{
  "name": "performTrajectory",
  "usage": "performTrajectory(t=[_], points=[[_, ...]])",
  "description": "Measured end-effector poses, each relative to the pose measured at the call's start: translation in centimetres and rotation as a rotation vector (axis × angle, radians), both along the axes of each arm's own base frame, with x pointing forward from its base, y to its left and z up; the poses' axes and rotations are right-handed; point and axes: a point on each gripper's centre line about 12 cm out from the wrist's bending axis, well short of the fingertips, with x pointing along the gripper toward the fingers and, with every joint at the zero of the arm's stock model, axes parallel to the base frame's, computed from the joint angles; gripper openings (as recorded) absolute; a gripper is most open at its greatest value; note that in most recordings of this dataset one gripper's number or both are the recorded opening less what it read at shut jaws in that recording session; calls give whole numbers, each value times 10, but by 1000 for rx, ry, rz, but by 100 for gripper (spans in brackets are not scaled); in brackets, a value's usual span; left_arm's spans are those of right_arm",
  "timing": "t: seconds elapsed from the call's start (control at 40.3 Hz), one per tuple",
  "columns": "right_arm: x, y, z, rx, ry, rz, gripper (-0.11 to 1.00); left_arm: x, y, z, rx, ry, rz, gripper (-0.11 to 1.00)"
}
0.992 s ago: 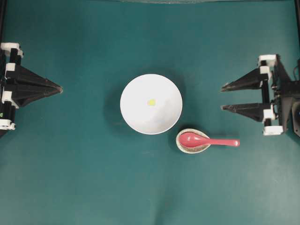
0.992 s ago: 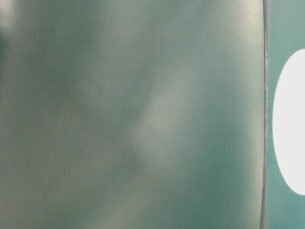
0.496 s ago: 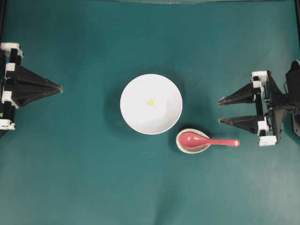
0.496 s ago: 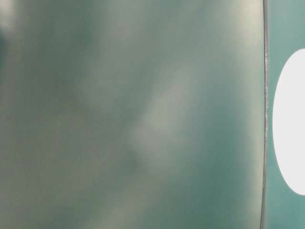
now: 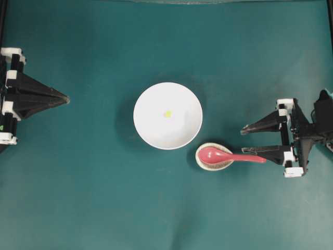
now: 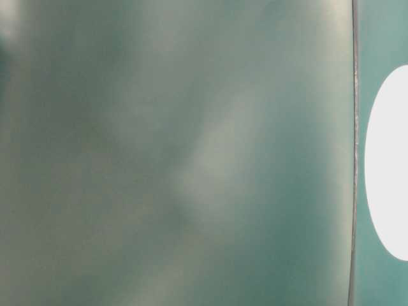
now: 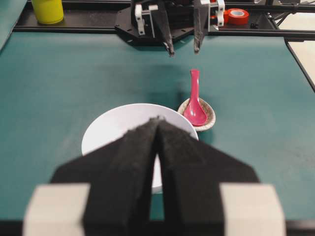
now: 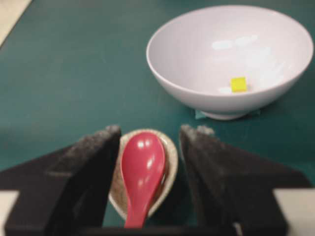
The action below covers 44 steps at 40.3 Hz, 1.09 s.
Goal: Scoop the yellow hexagonal prism block from the bowl with a spoon using the right arm.
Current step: 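Close the right gripper on the pink spoon's handle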
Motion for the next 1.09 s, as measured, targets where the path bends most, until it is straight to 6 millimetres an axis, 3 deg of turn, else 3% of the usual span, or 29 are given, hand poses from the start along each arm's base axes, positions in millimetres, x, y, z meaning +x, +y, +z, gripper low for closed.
performTrajectory(t=[0.322, 0.595, 1.091], points=[[1, 20, -27, -42, 12, 30, 57, 0, 0, 1, -1, -8, 2, 1], [6, 24, -52, -57, 78, 23, 56, 0, 0, 1, 2, -12, 0, 1], [4, 31, -68, -80, 142, 18, 55, 0, 0, 2, 2, -14, 1, 1]])
